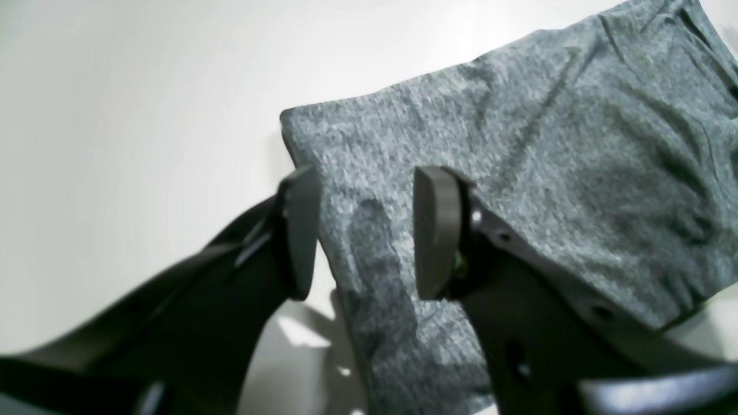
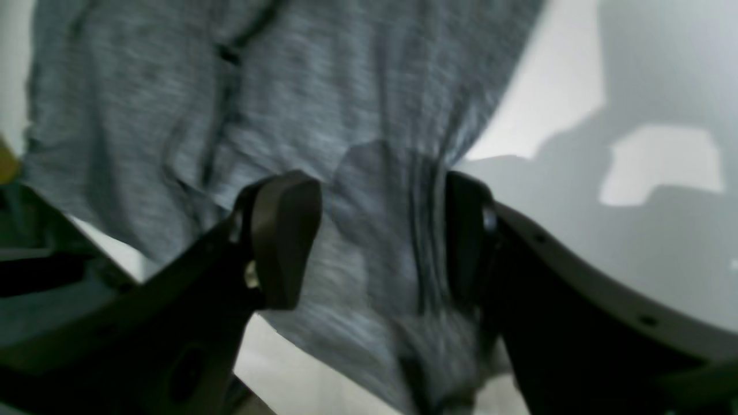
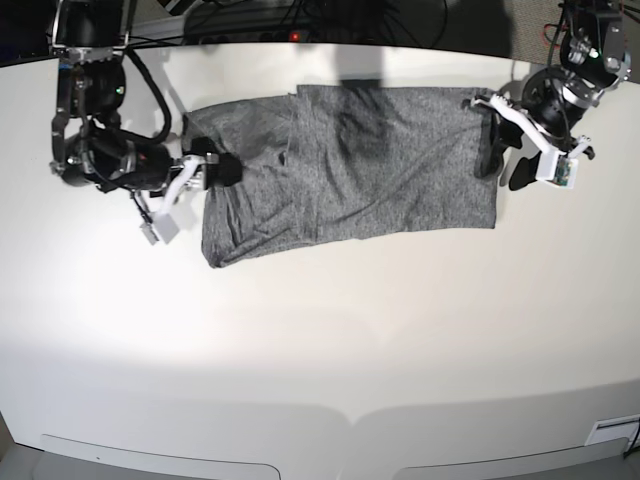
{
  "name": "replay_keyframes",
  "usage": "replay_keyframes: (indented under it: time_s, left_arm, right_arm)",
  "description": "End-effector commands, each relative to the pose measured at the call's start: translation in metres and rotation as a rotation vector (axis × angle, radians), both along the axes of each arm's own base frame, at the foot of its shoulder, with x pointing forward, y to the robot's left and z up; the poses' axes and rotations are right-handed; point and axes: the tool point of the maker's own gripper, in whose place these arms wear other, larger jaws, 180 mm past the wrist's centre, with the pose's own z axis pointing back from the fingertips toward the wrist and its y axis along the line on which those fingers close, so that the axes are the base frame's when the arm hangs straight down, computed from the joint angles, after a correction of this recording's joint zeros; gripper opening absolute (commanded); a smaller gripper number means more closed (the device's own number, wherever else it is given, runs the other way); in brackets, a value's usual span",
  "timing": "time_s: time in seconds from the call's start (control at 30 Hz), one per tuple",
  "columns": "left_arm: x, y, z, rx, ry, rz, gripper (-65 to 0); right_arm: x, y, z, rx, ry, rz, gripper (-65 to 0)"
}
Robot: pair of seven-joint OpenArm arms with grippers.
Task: Fold the T-shirt properly
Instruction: 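Grasp the shirt's end with the right gripper and the collar edge with the left, then lift the shirt end with the right gripper and fold it toward the left gripper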
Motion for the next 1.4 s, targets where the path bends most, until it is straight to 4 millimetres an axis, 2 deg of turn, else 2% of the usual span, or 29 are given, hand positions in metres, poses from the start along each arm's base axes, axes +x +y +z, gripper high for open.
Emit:
replay_keyframes:
  time_s: [0.0, 0.17, 0.4, 0.5, 0.63, 0.8, 0.93, 1.03, 1.13, 1.23, 1.37]
  left_arm:
    - [0.005, 0.000, 0.011, -0.011, -0.040, -0.001, -39.0]
    - [0.005, 0.000, 0.011, -0.010, -0.041, -0.002, -39.0]
    - [0.003, 0.001, 0.008, -0.003, -0.021, -0.004, -39.0]
    - [0.001, 0.001, 0.005, 0.006, -0.004, -0.007, -39.0]
    - [0.000, 0.001, 0.003, 0.010, 0.008, -0.008, -39.0]
    - [-0.009, 0.004, -0.006, 0.052, 0.033, -0.015, -39.0]
    - [-0.011, 0.005, -0.006, 0.054, 0.030, -0.014, -39.0]
    - [-0.010, 0.005, -0.007, 0.048, 0.027, -0.011, -39.0]
    - [-0.016, 0.009, -0.023, 0.027, 0.059, 0.010, -39.0]
    - [-0.028, 0.009, -0.048, -0.021, 0.122, 0.025, -39.0]
    - [-0.044, -0.018, -0.059, -0.140, 0.156, -0.067, -39.0]
  right_arm:
    - [-0.001, -0.001, 0.001, -0.015, 0.009, 0.012, -28.6]
    - [-0.003, 0.014, -0.001, 0.018, 0.022, 0.019, -29.4]
    - [-0.003, 0.015, -0.003, 0.003, 0.019, 0.016, -50.7]
    - [0.002, 0.015, -0.001, 0.009, -0.005, 0.004, -64.2]
    - [0.011, 0.009, -0.001, -0.030, -0.074, 0.012, -65.0]
    - [0.023, -0.016, 0.005, -0.097, -0.114, -0.027, -65.0]
    - [0.033, -0.039, 0.017, -0.128, -0.134, -0.071, -65.0]
    - [0.040, -0.049, 0.035, -0.145, -0.177, -0.081, -65.0]
    - [0.043, -0.040, 0.061, -0.134, -0.244, -0.035, -65.0]
    - [0.043, -0.019, 0.088, -0.094, -0.306, 0.035, -65.0]
    - [0.043, 0.010, 0.113, -0.080, -0.388, 0.118, -65.0]
